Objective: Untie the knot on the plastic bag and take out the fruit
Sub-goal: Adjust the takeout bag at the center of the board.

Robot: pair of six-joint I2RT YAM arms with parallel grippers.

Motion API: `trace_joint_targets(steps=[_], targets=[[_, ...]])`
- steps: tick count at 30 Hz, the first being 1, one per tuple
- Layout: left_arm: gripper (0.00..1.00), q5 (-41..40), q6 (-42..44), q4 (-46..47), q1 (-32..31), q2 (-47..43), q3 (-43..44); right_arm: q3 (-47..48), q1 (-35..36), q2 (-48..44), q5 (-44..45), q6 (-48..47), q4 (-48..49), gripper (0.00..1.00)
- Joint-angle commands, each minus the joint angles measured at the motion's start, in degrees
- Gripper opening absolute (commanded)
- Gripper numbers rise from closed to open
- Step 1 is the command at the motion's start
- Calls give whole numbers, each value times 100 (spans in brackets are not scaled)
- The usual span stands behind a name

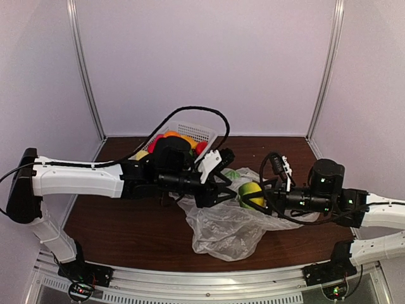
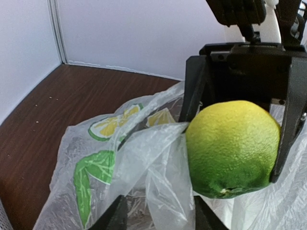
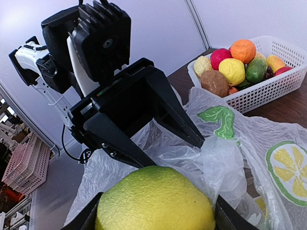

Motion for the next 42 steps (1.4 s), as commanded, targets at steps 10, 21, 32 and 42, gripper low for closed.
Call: trace_joint_targets(steps=[10, 21, 32, 42], targets=[[0, -1017, -212, 177, -23, 43, -24, -264, -163, -327, -191, 184, -109, 33], [0, -1502, -379, 128, 45, -57, -122, -395, -196, -808, 66, 230, -462, 35], [0, -2211, -797, -105, 355, 46, -230, -360, -196, -1169, 352, 268, -795, 36], [31, -890, -435, 73, 308, 9, -171, -432, -198, -1160, 312, 427, -540, 38]])
